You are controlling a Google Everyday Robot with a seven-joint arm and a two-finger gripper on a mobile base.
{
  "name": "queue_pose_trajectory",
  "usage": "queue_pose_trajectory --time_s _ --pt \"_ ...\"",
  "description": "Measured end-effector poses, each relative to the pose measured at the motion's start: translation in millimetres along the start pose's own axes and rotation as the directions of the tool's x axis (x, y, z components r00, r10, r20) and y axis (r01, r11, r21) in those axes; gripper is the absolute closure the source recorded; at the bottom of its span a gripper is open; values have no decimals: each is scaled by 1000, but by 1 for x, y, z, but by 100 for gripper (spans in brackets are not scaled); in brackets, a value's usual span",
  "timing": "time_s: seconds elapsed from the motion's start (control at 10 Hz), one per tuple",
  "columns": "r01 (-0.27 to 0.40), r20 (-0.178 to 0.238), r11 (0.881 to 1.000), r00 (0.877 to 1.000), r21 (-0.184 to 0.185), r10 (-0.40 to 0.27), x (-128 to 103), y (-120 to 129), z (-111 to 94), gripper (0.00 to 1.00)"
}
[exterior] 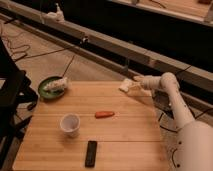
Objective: Place the white sponge in the ceramic cup
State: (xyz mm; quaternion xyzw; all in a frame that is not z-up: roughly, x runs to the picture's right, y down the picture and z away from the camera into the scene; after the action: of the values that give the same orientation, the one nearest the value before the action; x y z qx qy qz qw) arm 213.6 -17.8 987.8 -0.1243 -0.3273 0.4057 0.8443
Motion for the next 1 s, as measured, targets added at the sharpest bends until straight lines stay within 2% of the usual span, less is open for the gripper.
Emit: queue_pose_trajectory --time_s 0.4,1.0 --pt "-3 -23 1000 1000 -24 2 11 13 10 35" --pt "6 -26 1000 1000 -29 -7 3 14 35 35"
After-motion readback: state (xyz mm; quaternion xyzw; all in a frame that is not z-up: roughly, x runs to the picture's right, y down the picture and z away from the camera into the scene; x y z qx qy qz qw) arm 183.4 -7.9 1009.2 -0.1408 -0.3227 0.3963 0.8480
